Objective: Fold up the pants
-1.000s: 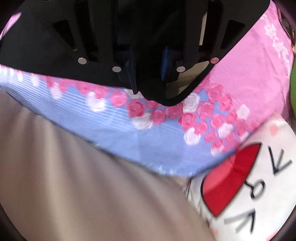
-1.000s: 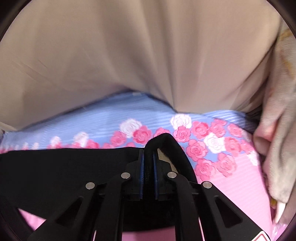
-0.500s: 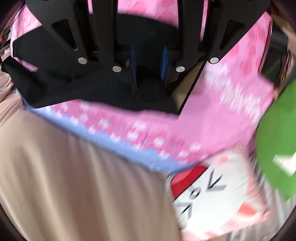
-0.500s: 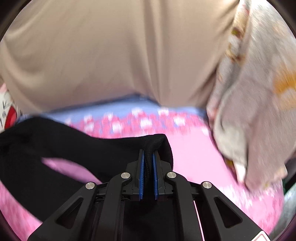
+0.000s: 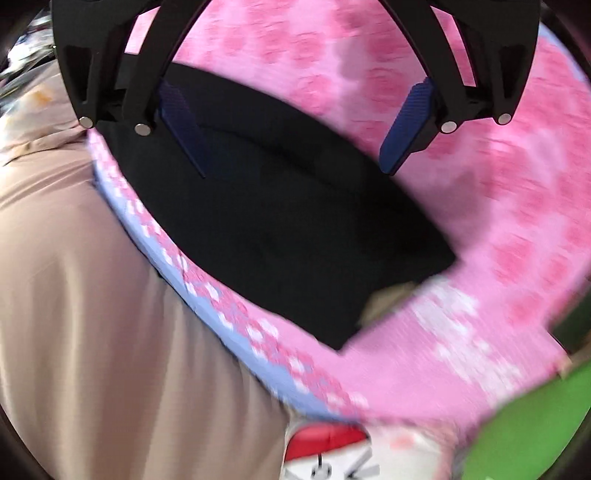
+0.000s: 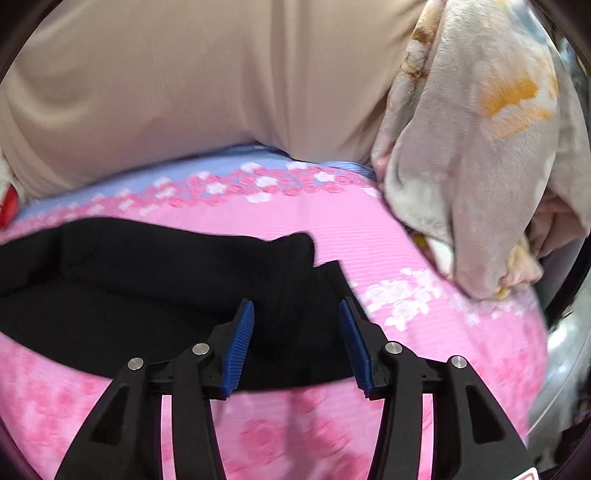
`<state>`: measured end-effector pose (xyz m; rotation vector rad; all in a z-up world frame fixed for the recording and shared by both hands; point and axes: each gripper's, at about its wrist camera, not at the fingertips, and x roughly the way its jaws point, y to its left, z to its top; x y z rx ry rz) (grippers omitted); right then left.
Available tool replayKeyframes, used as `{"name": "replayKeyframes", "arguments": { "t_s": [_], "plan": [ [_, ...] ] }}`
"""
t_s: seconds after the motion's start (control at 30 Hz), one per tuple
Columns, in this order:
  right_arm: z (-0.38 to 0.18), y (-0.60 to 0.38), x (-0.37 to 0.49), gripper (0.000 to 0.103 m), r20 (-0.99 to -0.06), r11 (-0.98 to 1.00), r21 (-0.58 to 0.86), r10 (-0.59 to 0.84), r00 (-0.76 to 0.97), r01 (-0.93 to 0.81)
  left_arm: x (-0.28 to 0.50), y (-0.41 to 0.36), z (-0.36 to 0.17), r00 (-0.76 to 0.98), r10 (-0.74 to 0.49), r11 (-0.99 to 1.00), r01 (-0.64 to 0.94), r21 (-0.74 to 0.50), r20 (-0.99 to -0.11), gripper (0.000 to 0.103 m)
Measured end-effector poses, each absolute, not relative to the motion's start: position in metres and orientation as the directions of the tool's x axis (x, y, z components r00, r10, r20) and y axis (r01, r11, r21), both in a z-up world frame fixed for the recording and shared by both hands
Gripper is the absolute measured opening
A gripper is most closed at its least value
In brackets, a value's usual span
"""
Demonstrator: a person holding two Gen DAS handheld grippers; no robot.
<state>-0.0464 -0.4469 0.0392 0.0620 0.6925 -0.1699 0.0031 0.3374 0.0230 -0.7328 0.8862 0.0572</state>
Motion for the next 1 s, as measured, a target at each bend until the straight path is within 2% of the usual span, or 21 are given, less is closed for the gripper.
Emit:
{"name": "replayKeyframes", "arguments": {
  "t_s": [0.07,0.1,0.27,0.33,0.5,0.57,0.67,0.8,0.93,0.97,1.0],
  "plan": [
    [0.041,-0.44,-0.055,0.051,-0.637,0.987,0.019,-0.113,0.763,0.162,0.018,0.337,0.011,0.633,-0.285,0.713,-0.362,-0.601,-0.72,0.089],
    [0.042,-0.434,-0.059,0.052,-0.638,0.988,0.014,-0.109,0.762,0.153,0.025,0.337,0.008,0.638,-0.327,0.68,-0.353,-0.642,-0.697,0.086],
    [0.04,-0.411,-0.072,0.054,-0.645,0.992,0.023,-0.081,0.76,0.125,0.046,0.343,0.015,0.657,-0.362,0.645,-0.335,-0.687,-0.661,0.056],
    [0.036,-0.407,-0.073,0.056,-0.651,0.992,0.046,-0.061,0.757,0.12,0.055,0.347,0.014,0.619,-0.338,0.673,-0.368,-0.642,-0.709,0.007],
    [0.028,-0.399,-0.069,0.059,-0.674,0.989,0.105,-0.007,0.739,0.105,0.02,0.374,0.016,0.619,-0.304,0.653,-0.419,-0.631,-0.725,0.007],
    [0.028,-0.397,-0.063,0.064,-0.67,0.985,0.144,0.03,0.742,0.091,0.016,0.38,0.007,0.591,-0.279,0.66,-0.454,-0.599,-0.756,0.007],
    [0.035,-0.4,-0.044,0.064,-0.657,0.975,0.199,0.061,0.752,0.095,0.016,0.383,-0.01,0.553,-0.287,0.647,-0.49,-0.584,-0.782,0.007],
    [0.051,-0.418,-0.023,0.071,-0.653,0.978,0.123,-0.05,0.756,0.171,0.016,0.385,-0.011,0.562,-0.291,0.643,-0.484,-0.593,-0.775,0.007],
    [0.046,-0.462,0.006,0.077,-0.68,0.953,0.119,-0.126,0.723,0.279,0.019,0.382,-0.011,0.548,-0.266,0.67,-0.487,-0.56,-0.793,0.007],
    [0.039,-0.471,0.019,0.076,-0.705,0.951,0.117,-0.123,0.698,0.287,0.02,0.38,-0.011,0.546,-0.262,0.67,-0.49,-0.557,-0.796,0.007],
    [0.033,-0.476,0.028,0.053,-0.722,0.95,0.123,-0.113,0.683,0.287,0.021,0.379,-0.01,0.543,-0.256,0.674,-0.493,-0.55,-0.8,0.007]
  ]
}}
